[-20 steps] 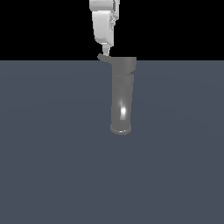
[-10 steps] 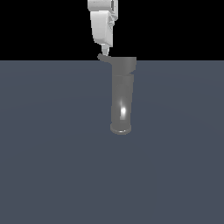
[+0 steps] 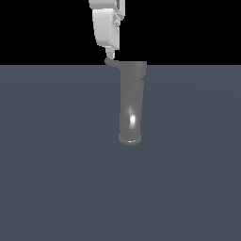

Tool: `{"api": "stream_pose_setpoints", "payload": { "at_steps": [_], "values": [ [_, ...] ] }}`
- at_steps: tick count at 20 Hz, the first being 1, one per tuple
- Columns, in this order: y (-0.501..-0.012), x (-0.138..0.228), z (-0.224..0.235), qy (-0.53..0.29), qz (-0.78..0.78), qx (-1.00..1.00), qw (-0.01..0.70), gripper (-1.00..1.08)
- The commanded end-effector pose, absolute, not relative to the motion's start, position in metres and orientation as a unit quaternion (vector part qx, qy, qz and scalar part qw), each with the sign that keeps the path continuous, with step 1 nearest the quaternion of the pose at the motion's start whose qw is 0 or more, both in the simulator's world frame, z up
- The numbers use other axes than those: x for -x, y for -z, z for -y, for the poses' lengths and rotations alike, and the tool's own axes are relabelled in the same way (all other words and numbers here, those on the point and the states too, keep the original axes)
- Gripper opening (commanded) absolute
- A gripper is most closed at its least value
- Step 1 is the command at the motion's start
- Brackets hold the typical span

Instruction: Turn on the faucet by rotating a designated handle.

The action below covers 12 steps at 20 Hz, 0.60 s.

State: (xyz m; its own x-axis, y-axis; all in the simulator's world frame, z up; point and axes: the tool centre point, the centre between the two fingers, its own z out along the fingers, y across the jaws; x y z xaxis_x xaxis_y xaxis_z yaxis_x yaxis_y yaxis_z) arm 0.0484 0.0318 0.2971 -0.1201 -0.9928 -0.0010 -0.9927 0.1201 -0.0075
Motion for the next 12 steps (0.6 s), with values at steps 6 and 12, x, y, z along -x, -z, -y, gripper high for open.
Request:
{"api": "stream_pose_setpoints", "payload": {
  "at_steps": [6,12],
  "values": [
    [-0.297,-0.027,-0.041,0.0,-0.748,0.664,0.0,-1.0],
    [-0.297,-0.015,-0.046,0.0,-0.748,0.664,0.0,-1.0]
  ]
}}
